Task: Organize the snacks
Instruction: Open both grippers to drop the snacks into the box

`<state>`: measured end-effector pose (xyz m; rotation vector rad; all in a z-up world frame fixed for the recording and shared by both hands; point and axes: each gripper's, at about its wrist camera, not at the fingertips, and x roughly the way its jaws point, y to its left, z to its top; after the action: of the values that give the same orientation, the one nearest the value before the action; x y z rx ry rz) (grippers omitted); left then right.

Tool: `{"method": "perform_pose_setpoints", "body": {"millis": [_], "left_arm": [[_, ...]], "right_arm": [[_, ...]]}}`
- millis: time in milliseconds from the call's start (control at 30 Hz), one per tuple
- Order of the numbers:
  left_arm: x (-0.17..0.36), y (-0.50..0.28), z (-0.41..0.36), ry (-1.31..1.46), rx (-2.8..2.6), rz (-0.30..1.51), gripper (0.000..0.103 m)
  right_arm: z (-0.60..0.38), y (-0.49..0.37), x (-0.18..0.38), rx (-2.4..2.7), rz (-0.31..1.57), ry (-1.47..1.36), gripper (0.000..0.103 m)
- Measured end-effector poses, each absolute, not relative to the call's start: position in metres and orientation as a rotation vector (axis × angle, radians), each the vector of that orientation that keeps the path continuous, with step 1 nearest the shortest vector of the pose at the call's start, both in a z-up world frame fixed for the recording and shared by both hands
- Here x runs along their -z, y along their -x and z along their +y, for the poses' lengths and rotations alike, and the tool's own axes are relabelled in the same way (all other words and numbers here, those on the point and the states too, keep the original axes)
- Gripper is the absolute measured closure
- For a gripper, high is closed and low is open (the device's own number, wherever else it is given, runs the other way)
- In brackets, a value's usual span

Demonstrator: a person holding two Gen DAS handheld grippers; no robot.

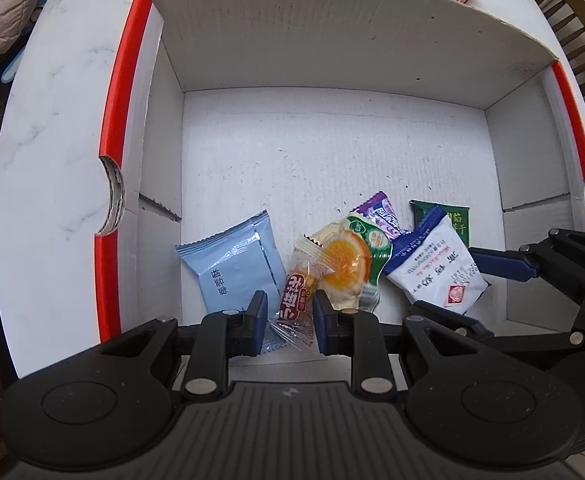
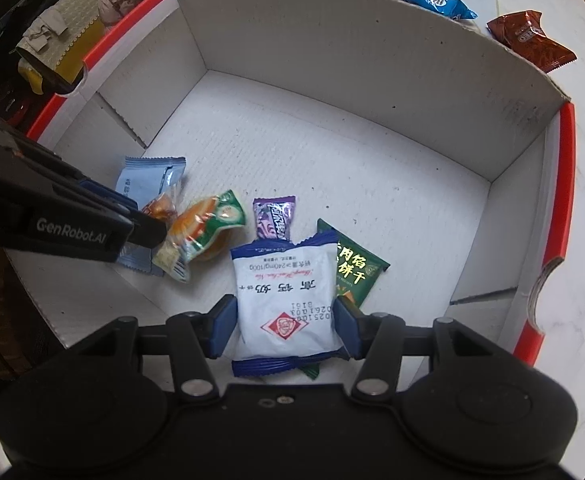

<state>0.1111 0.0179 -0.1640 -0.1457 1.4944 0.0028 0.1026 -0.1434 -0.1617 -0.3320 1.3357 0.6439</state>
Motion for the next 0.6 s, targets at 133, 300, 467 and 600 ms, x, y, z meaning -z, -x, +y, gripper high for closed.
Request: {"method": "perform_pose_setpoints", "body": {"millis": [133, 300, 467, 600], "left_arm": [[0.159, -0.109, 0.024, 0.157, 0.003, 1.485, 0.078], [0.144, -0.104, 0.026, 0.15, 0.043, 1.448, 0.074], [0.135, -0.102, 0.027, 0.151, 0.06, 1.43, 0.072], [0.123, -0.098, 0.027, 0.153, 0.082, 1.404, 0.068]], "right_arm": [[-0.149, -0.103, 0.15, -0.653, 1.324, 0.306, 0.05], [-0.155, -0.102, 0.134, -0.66, 1.296, 0.263, 0.042], [-0.157, -0.102, 0.118, -0.669, 1.266, 0.227, 0.041], [-0.158, -0.101, 0.101, -0.682, 1.235, 0.213, 0.04]]}}
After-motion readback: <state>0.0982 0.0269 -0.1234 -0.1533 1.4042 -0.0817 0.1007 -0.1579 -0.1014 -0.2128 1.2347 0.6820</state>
